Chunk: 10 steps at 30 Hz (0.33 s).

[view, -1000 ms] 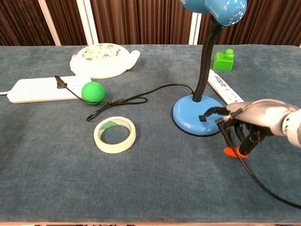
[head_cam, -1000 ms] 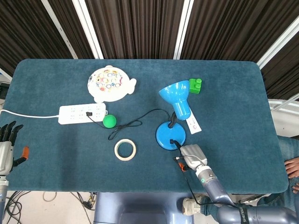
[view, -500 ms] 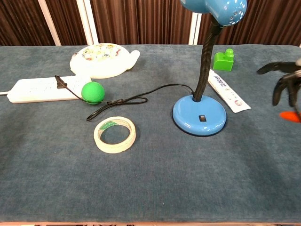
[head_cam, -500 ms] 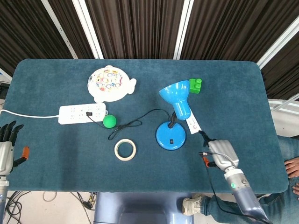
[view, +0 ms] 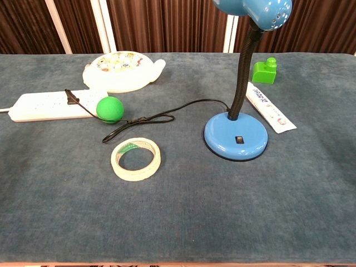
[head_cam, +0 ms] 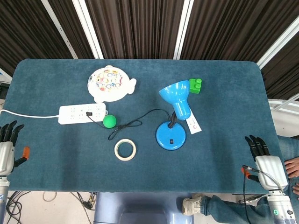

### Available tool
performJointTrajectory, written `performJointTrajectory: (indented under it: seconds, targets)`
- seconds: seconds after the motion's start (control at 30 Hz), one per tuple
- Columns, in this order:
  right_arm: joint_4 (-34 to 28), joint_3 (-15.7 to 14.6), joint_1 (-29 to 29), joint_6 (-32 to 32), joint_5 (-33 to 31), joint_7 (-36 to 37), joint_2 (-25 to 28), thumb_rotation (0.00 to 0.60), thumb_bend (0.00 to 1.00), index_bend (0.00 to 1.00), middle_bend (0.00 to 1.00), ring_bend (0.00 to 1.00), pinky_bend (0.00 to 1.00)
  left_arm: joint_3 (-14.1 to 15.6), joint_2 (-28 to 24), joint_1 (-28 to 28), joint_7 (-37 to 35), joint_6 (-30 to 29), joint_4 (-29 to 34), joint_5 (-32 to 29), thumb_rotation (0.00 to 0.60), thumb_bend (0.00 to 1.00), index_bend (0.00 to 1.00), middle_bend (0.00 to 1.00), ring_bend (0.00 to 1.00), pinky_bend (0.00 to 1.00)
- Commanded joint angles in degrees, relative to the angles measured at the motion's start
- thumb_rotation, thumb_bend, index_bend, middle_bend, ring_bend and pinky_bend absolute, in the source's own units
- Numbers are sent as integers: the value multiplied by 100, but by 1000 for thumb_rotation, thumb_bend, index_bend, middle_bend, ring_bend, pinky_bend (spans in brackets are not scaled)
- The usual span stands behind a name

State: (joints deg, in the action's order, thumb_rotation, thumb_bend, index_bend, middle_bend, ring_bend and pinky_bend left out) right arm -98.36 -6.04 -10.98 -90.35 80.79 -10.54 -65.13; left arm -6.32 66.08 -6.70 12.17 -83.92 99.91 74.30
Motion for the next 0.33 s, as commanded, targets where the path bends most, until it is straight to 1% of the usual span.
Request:
performJointTrajectory:
  seconds: [0.03,0.33]
  targets:
    - [87,93,64,8,-5,-65,-48,600,244,50,84,76,1000,4,-9,3,-13,2,-6,8,600,446,151,23,0,0]
    - [135,238,146,109,46,-7,-15,600,245,50,81,76,1000,23,-13,2,-14,2,-10,59,600,446,151,23,0,0]
